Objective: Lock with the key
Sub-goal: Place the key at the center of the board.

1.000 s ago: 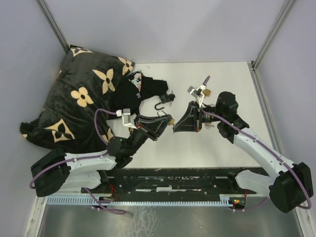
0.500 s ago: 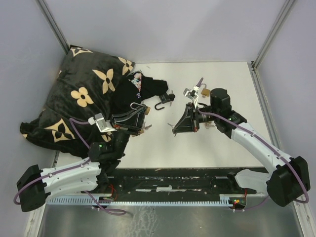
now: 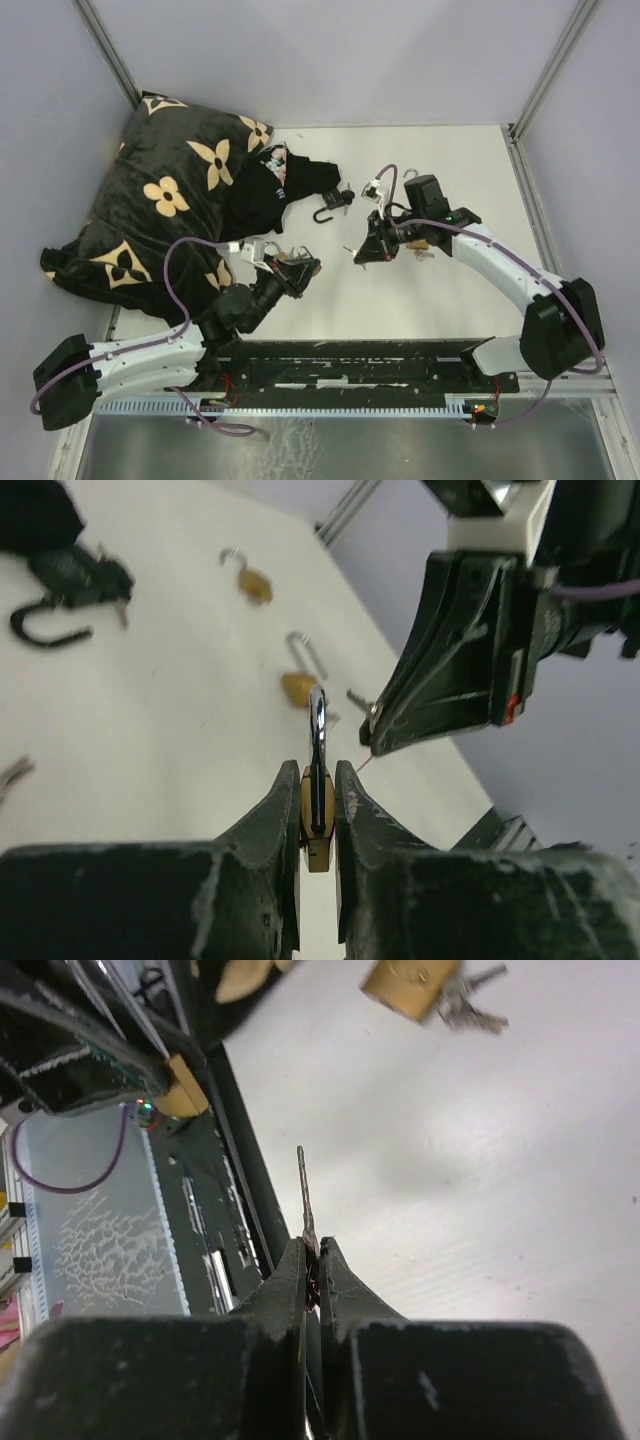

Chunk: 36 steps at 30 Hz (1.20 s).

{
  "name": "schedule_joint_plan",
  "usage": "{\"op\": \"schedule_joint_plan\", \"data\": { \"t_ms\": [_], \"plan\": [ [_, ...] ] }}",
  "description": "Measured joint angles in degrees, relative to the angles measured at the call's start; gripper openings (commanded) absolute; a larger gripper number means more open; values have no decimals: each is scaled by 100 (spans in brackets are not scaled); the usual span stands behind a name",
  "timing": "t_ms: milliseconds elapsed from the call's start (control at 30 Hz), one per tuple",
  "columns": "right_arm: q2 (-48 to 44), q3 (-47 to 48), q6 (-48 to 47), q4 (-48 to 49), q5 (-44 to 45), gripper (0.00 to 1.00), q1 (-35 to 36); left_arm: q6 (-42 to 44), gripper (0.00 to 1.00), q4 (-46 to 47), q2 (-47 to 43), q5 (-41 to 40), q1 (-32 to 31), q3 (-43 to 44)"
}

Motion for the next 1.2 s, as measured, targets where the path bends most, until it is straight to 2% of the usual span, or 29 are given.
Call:
{"op": "schedule_joint_plan", "data": {
  "t_ms": [133,333,633,1100,1200],
  "plan": [
    [793,144,-162,-391,332,7,-2,-634,3,-275,553,72,81,-319],
    [1552,223,-232,-684,785,9,-2,-1220,3,-46,1895,629,356,-337],
    [2586,540,-203,-815,809,11,-2,-1593,4,470,3917,1539,612,468],
    [2892,678,-153,-861,758,16,-2,-1910,17,831,4913,1703,664,745],
    [2955,678,-129,-861,761,18,-2,-1910,29,828,4962,1700,686,800]
  ]
}}
